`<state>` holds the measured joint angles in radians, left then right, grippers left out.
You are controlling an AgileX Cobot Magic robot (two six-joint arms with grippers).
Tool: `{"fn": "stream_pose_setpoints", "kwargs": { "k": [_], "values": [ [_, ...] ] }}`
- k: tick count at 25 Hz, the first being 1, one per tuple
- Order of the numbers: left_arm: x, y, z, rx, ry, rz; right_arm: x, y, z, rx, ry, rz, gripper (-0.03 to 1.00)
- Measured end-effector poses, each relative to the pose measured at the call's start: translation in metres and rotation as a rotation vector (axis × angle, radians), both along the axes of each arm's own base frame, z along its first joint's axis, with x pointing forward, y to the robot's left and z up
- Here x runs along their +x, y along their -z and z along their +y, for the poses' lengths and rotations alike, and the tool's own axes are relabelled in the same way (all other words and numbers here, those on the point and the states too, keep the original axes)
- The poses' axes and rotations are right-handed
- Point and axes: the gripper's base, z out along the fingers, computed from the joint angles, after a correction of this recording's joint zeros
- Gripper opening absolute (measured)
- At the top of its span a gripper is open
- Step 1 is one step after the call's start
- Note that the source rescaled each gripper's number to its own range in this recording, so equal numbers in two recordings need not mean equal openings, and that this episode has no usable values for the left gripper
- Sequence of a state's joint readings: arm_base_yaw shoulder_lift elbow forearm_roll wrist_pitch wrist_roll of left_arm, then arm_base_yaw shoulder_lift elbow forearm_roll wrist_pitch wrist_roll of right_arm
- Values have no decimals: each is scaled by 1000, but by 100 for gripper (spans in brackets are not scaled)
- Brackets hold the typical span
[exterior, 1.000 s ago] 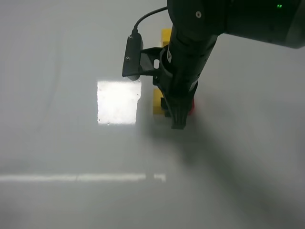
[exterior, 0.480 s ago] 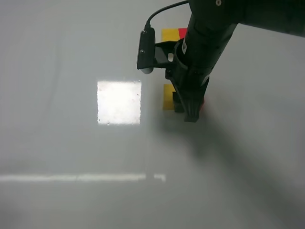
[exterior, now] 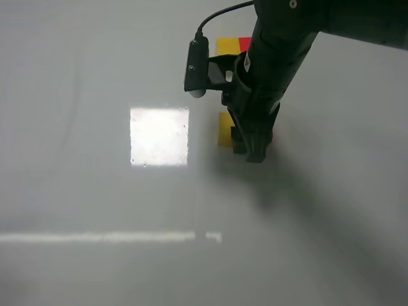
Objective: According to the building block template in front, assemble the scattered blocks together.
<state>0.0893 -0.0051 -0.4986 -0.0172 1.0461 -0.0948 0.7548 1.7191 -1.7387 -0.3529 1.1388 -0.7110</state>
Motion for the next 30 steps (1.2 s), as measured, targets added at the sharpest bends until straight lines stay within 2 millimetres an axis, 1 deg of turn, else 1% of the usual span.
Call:
{"fn": "stream_pose_setpoints", "kwargs": {
  "k": [5, 7, 9, 11, 14, 16, 18, 20, 23, 24, 25, 27, 28, 30],
  "values": [
    [0, 0, 0, 0, 0, 0, -3, -3, 1, 16, 8, -4, 57],
    [0, 0, 0, 0, 0, 0, -10, -9, 3, 29, 1, -23, 64],
    [0, 0, 0, 0, 0, 0, -22, -20, 4, 59, -6, -44, 68],
    [0, 0, 0, 0, 0, 0, -32, -32, 2, 90, -4, -67, 70],
    [0, 0, 0, 0, 0, 0, -43, -50, -12, 133, 51, -101, 71],
    [0, 0, 0, 0, 0, 0, -50, -63, -24, 180, 120, -121, 71],
    [0, 0, 0, 0, 0, 0, -54, -74, -40, 257, 224, -124, 71],
    [0, 0, 0, 0, 0, 0, -56, -87, -63, 365, 361, -137, 71],
    [0, 0, 0, 0, 0, 0, -57, -107, -107, 520, 586, -182, 71],
    [0, 0, 0, 0, 0, 0, -57, -113, -127, 566, 670, -205, 72],
    [0, 0, 0, 0, 0, 0, -59, -118, -142, 608, 738, -220, 72],
    [0, 0, 0, 0, 0, 0, -65, -122, -176, 674, 874, -241, 72],
    [0, 0, 0, 0, 0, 0, -69, -120, -194, 690, 949, -249, 72],
    [0, 0, 0, 0, 0, 0, -77, -106, -222, 685, 1085, -248, 72]
  ]
}}
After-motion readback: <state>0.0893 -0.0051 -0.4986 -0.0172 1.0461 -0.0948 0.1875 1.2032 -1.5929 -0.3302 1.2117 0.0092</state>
